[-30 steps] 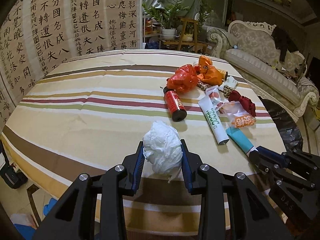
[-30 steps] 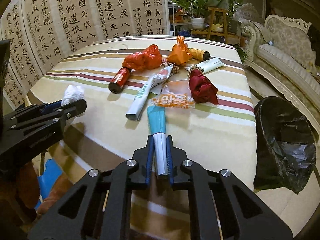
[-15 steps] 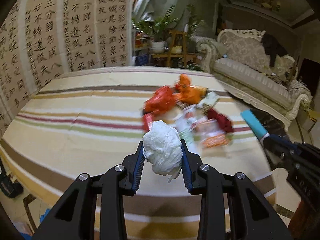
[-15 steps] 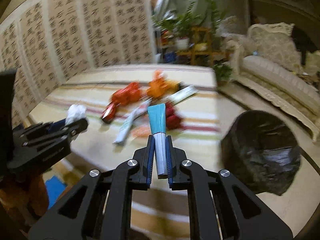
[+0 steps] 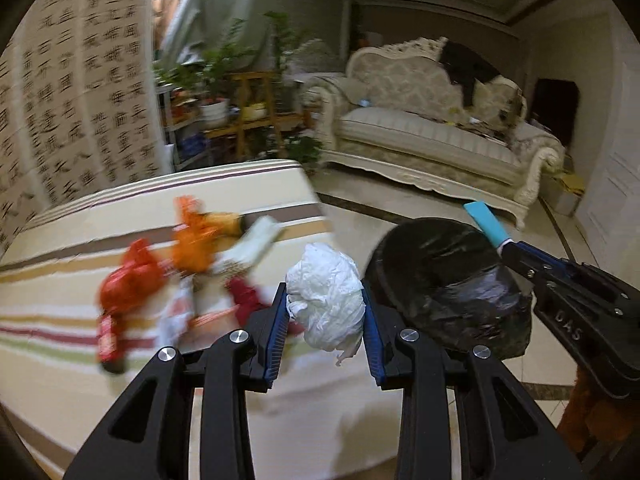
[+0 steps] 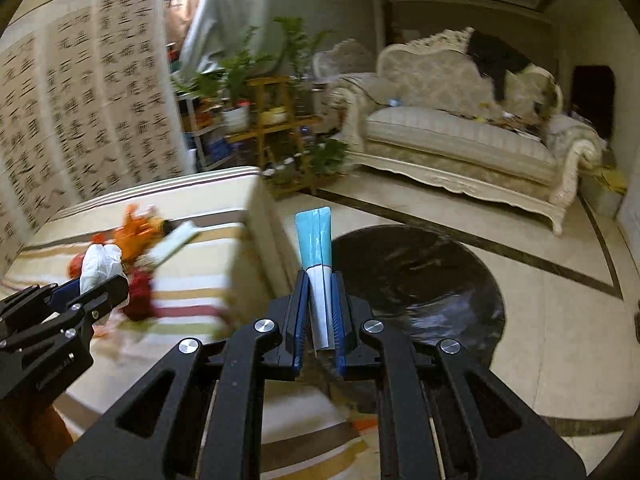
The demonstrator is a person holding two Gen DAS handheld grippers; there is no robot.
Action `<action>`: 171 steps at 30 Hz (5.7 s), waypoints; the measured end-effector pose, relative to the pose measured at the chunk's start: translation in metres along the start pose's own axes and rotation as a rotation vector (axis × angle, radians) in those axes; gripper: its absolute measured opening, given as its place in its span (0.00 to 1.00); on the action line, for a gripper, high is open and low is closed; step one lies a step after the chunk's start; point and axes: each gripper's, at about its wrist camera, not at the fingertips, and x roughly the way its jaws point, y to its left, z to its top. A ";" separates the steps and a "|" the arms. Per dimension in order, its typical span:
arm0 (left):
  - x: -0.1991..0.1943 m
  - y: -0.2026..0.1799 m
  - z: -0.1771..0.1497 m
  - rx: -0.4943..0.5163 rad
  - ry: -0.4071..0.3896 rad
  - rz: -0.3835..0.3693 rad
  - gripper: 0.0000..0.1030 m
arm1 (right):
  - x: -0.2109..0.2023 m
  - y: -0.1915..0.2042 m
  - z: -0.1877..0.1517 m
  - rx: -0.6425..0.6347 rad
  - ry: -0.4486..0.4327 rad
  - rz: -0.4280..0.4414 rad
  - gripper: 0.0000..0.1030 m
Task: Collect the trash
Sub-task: 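Carry tissue and tube over the black bin and open both tools, then grasp the red bottle with the left tool while the right tool grasps the red cloth, then carry bottle and red cloth over the bin and open both tools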
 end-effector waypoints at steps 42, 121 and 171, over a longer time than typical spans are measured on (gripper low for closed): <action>0.062 -0.032 0.033 0.081 0.064 0.072 0.75 | 0.046 -0.070 0.012 0.170 0.024 -0.106 0.52; -0.030 0.164 -0.032 -0.271 0.100 0.200 0.24 | 0.041 0.142 0.004 -0.162 0.151 0.246 0.21; 0.114 -0.078 0.038 0.094 0.105 -0.020 0.55 | 0.081 -0.095 0.001 0.138 0.055 -0.192 0.35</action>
